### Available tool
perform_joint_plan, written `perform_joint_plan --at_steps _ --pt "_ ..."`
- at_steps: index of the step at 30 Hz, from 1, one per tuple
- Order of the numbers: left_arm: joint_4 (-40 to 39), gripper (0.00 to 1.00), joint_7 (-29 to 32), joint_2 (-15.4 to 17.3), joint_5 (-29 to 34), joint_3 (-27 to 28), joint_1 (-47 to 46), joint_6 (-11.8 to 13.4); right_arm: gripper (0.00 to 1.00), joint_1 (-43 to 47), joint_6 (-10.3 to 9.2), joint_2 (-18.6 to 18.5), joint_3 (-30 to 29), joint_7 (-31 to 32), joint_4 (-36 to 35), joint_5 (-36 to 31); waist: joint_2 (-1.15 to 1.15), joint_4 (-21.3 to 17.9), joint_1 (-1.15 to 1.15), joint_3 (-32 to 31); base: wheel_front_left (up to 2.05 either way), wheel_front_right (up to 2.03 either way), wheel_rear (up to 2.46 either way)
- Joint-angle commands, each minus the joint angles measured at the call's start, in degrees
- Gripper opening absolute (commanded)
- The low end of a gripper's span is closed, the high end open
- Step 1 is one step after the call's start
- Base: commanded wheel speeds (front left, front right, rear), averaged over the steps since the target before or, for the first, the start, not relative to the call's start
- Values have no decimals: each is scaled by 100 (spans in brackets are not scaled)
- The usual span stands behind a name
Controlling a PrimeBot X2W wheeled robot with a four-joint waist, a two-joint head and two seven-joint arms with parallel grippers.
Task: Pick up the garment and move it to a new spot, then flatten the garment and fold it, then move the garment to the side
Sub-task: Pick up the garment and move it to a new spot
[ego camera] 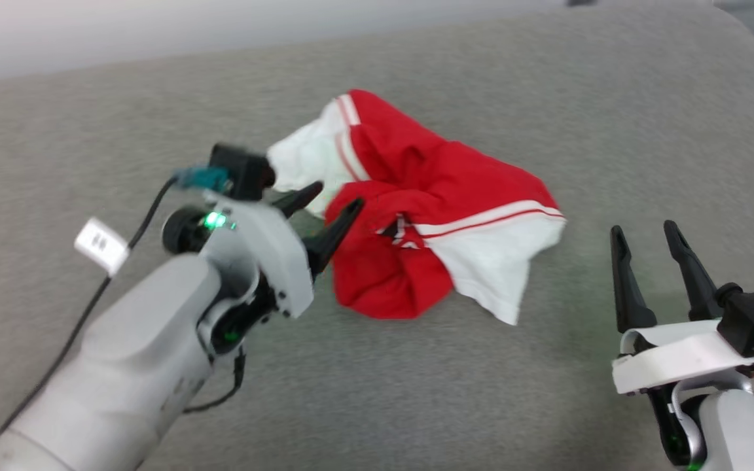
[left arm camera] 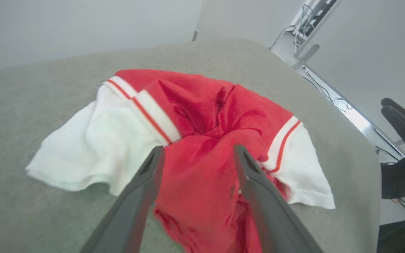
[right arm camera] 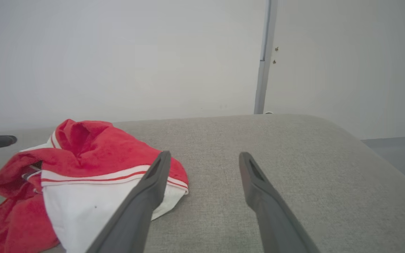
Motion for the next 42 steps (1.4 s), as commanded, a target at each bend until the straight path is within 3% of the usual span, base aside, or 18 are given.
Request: perform_joint_plan --at_steps 1,8,13,15,21,30,35,42 --pt "42 100 -168 16 -25 8 185 17 100 101 -8 -65 -38 -5 17 -42 0 638 0 -398 0 0 0" --pt "475 100 -1370 -35 -399 323 1116 16 100 321 -8 -397 -123 -5 92 -114 0 1166 0 -606 0 0 0" --pt "703 100 -1654 -69 -341 716 1752 19 100 566 -8 -566 -300 -5 101 -105 0 1494 0 -784 0 0 0" --pt "630 100 -1668 -94 -102 1176 1958 83 100 662 -8 -617 -361 -5 91 -93 0 1594 0 -837 0 0 0" --pt "-111 100 -1655 -235 1382 2716 3011 425 100 863 -8 -710 -461 -5 26 -117 0 1713 0 -909 0 0 0" --pt "-1817 100 -1656 -814 3679 4560 4581 848 100 1079 -8 -795 -514 -5 -146 -141 0 1595 0 -1005 0 0 0" --pt "-2349 100 -1656 -1193 4435 5141 5087 750 100 1107 -8 -776 -500 -5 -299 -120 0 1522 0 -972 0 0 0" --pt "-2431 100 -1656 -1619 4899 5614 5265 431 100 1049 -8 -716 -458 -5 -334 -134 0 1488 0 -922 0 0 0"
